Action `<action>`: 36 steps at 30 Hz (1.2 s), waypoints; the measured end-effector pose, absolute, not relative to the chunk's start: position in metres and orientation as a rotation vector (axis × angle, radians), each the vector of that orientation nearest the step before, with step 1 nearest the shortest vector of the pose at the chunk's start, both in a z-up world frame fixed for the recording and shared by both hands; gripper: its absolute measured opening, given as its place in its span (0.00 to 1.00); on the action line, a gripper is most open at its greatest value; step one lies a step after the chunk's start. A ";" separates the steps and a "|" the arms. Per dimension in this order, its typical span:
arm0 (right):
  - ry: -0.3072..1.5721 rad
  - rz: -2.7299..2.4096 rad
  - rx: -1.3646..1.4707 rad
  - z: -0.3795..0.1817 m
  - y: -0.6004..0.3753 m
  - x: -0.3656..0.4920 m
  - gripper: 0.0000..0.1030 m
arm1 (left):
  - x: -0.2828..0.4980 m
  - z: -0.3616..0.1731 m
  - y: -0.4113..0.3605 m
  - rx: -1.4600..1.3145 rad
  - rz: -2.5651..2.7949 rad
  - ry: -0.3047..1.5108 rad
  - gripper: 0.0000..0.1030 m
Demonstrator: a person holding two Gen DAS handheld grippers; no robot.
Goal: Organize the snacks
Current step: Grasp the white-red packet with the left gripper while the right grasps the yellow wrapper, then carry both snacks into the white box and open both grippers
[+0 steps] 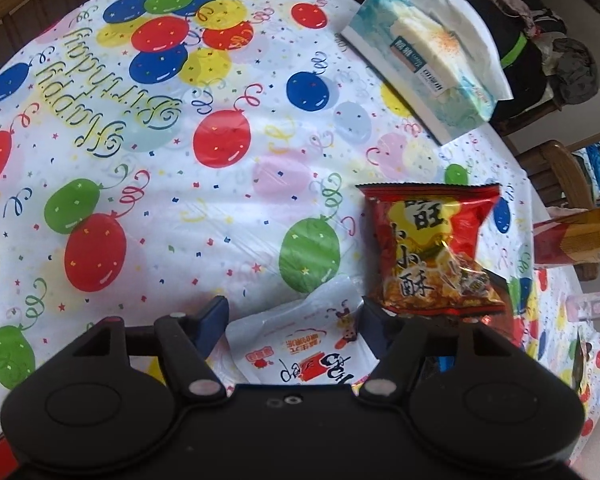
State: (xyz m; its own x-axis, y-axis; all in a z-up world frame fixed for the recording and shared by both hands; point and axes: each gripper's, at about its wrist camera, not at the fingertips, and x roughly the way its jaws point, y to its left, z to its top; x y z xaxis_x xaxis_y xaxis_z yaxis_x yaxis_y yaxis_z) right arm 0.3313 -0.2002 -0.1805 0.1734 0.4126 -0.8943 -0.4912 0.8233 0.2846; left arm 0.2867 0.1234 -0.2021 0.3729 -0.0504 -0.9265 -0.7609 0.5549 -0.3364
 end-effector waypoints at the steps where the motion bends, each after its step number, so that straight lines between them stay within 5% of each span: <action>1: 1.235 0.640 -0.069 -0.177 -0.202 0.330 0.29 | 0.285 -0.199 0.123 -0.885 0.535 1.104 0.66; 24: 1.079 0.658 -0.033 -0.079 -0.210 0.254 0.29 | 0.223 -0.099 0.099 -0.706 0.251 1.048 0.66; 36: 1.092 0.713 -0.064 -0.072 -0.188 0.199 0.29 | 0.168 -0.078 0.074 -0.510 0.082 1.109 0.66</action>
State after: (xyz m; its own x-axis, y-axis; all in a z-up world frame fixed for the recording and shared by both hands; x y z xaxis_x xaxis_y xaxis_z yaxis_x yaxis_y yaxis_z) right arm 0.1992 -0.1884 -0.0724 0.2640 0.4965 -0.8269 -0.5571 0.7784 0.2895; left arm 0.1678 0.0743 -0.0778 0.4550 -0.1859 -0.8709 -0.3125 0.8824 -0.3516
